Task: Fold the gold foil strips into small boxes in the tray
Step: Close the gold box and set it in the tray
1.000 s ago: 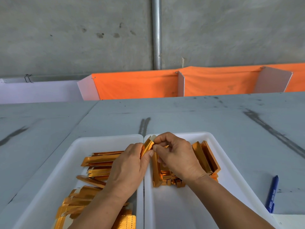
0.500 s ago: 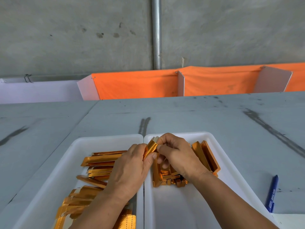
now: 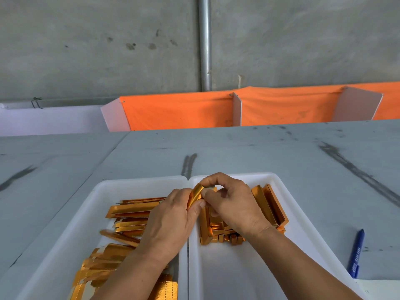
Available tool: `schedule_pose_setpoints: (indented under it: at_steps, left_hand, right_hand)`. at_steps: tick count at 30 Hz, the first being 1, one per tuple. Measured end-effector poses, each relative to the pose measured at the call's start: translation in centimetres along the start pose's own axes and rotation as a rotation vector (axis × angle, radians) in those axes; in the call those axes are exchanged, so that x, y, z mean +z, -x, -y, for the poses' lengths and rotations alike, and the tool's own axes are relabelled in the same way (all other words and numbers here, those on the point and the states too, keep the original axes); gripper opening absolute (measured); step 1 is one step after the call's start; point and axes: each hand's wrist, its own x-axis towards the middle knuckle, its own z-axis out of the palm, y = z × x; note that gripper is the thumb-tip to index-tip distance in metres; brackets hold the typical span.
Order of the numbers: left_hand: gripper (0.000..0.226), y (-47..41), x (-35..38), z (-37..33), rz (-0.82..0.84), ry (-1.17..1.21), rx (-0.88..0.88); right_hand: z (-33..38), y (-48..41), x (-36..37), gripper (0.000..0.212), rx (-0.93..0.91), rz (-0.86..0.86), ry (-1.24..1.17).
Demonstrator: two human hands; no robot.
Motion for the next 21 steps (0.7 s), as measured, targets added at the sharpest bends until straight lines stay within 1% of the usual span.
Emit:
schedule_pose_setpoints:
  at_steps: [2,4,8,14,17,19,21]
  left_hand:
    - [0.058,0.06,-0.04,-0.01,-0.007,-0.004,0.004]
    - [0.065,0.08,-0.11,-0.08,-0.005,-0.009,0.008]
    - [0.064,0.06,-0.13,-0.1,-0.011,-0.008,0.005]
    - [0.064,0.08,-0.22,-0.08,-0.019,-0.001,0.0]
    - [0.062,0.03,-0.24,-0.07,-0.018,0.007,-0.002]
    - [0.061,0.07,-0.24,-0.1,-0.009,-0.004,0.001]
    - [0.059,0.13,-0.27,-0.12,0.005,-0.018,0.01]
  right_hand:
    - [-0.02,-0.04,-0.03,0.012,0.042,0.021,-0.032]
    - [-0.04,-0.13,-0.09,0.012,0.088,0.045,-0.116]
    - [0.09,-0.21,-0.08,0.013,0.149,0.068,-0.272]
    - [0.24,-0.08,-0.06,0.013,0.138,0.095,-0.25]
    - [0.46,-0.13,-0.18,0.012,0.12,0.061,-0.281]
    - [0.63,-0.25,-0.46,0.012,0.156,0.013,-0.322]
    - [0.72,-0.44,-0.77,0.017,0.214,-0.047,-0.41]
